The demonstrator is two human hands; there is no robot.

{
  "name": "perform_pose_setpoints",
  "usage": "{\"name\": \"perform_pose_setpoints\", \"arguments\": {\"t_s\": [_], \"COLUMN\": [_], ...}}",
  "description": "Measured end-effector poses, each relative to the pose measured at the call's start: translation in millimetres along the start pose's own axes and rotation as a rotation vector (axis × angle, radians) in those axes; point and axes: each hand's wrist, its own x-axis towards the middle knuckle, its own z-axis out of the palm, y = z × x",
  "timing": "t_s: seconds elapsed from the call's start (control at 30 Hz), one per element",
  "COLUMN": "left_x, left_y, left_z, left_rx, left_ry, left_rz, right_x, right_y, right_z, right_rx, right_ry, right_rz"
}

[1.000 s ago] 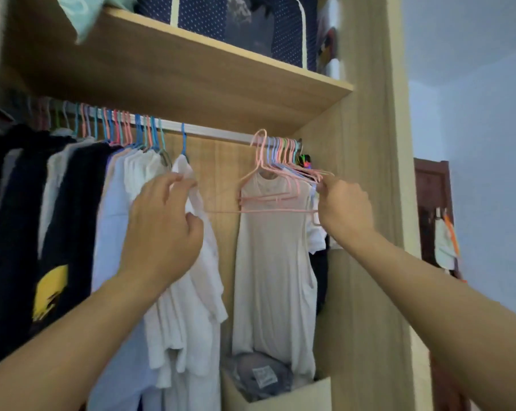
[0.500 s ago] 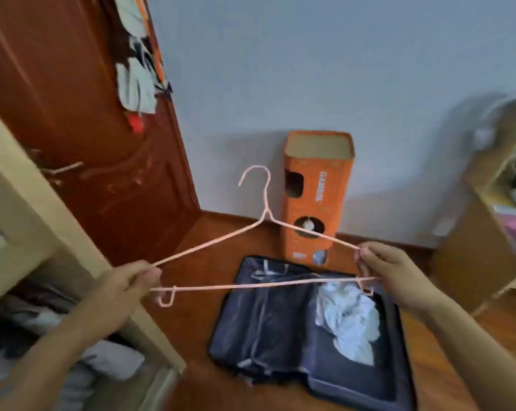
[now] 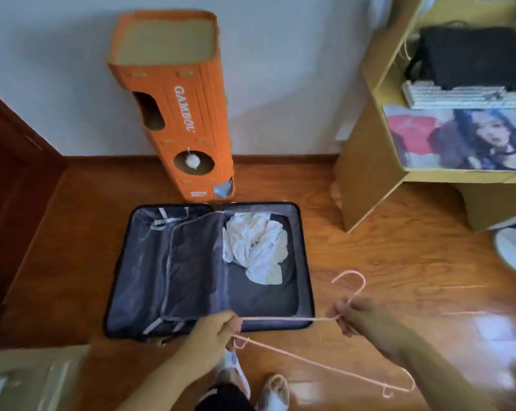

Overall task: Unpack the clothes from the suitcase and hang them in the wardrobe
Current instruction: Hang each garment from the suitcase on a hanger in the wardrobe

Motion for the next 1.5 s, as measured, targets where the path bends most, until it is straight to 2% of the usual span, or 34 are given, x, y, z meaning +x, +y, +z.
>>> {"name": "perform_pose_setpoints", "arguments": {"t_s": [0.07, 0.17, 0.3, 0.37, 0.47, 0.63, 0.73, 0.8, 0.87, 1.0, 1.1, 1.2, 1.3, 1.43, 1.5], "left_x": [44, 123, 247, 312, 410, 576, 648, 666, 656, 569, 483, 396, 309, 187, 124], "left_y": [-11, -40, -84, -111, -162, -233, -274, -291, -292, -247, -182, -98, -13, 92, 137], "left_z": [15, 31, 59, 76, 105, 155, 172, 180, 179, 137, 75, -3, -80, -170, -208], "left_rx": [0.094, 0.234, 0.298, 0.318, 0.351, 0.489, 0.611, 0.651, 0.568, 0.072, -0.099, -0.142, -0.140, -0.010, 0.075], "left_ry": [-0.030, -0.054, -0.233, -0.260, -0.213, -0.121, -0.155, -0.057, 0.131, 0.646, 0.858, 0.899, 0.861, 0.746, 0.689], "left_rz": [-0.145, -0.338, -0.374, -0.382, -0.439, -0.382, -0.459, -0.505, -0.491, -0.371, -0.261, -0.073, 0.141, 0.463, 0.606], "right_x": [28, 83, 193, 260, 366, 520, 573, 589, 586, 535, 478, 414, 332, 214, 161], "right_y": [16, 34, 61, 79, 112, 149, 164, 171, 168, 142, 108, 68, 11, -82, -137], "right_z": [-7, -22, -38, -40, -36, -29, -34, -39, -42, -46, -47, -48, -48, -40, -33], "right_rx": [-0.042, 0.032, 0.031, 0.002, -0.061, -0.122, -0.111, -0.105, -0.122, -0.153, -0.157, -0.162, -0.144, -0.104, -0.103], "right_ry": [0.020, 0.249, 0.416, 0.464, 0.474, 0.405, 0.371, 0.360, 0.323, 0.302, 0.303, 0.348, 0.382, 0.395, 0.347], "right_rz": [0.046, 0.150, 0.141, 0.108, 0.116, 0.069, 0.052, 0.051, 0.062, 0.115, 0.143, 0.160, 0.106, -0.073, -0.195]}}
